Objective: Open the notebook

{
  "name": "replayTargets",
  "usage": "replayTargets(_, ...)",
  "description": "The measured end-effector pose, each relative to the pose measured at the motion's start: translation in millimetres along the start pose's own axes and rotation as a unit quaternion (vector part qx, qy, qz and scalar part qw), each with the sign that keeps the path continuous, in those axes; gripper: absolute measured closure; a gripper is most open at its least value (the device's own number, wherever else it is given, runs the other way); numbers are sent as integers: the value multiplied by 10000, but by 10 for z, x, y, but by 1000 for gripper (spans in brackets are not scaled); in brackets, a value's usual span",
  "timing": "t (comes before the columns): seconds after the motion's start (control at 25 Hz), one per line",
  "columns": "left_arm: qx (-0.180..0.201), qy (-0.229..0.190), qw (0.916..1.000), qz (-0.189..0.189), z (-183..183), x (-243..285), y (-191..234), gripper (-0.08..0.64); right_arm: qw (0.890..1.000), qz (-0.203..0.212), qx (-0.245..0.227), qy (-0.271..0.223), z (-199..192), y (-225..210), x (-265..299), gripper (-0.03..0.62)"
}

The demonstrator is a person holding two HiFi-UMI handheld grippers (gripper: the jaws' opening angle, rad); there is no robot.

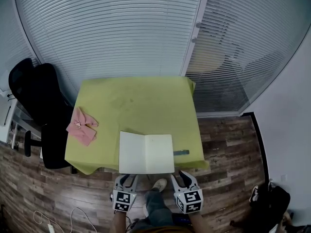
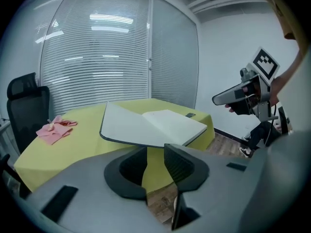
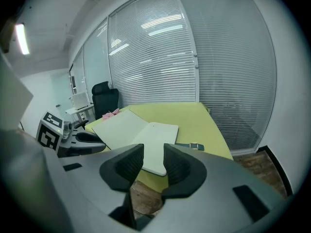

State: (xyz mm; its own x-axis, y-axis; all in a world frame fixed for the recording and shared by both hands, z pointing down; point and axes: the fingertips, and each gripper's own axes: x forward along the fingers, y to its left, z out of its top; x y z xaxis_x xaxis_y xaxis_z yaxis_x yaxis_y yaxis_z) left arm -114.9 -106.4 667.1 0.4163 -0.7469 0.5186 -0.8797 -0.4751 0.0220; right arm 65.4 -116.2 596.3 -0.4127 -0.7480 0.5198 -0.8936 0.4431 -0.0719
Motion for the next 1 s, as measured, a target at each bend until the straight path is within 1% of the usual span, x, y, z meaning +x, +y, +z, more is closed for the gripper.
replayTargets(0.12,-222,9,9998,-13,-73,32,27,441,10000,2,-4,6,2,-26,47,451)
replayTargets(0.2,-325,90,9994,19,-146,53,54,437,10000,-6,5,23,-5,-45,69,453)
replayTargets(0.24,-305,186,9993,74,-199,67,72,437,10000,-12,12,35,-9,-54,77,453)
replayTargets(0.32,-156,401,9989,177,-311,94,92,498,10000,-23,22,47,-16,-68,90,453)
replayTargets(0.36,-124,449,9988,174,-349,107,86,499,10000,-28,25,44,-18,-77,96,453)
replayTargets(0.6,-212,539,9982,124,-424,179,47,497,9999,-51,31,82,-29,-125,119,454)
replayTargets(0.84,-189,570,9981,150,-434,194,49,497,10000,-49,26,79,-46,-138,123,456)
replayTargets(0.92,-283,543,9980,168,-439,169,53,497,10000,-45,23,59,-43,-120,112,457)
replayTargets(1.0,-455,474,9976,198,-427,119,65,497,10000,-36,-2,14,-18,-98,95,463)
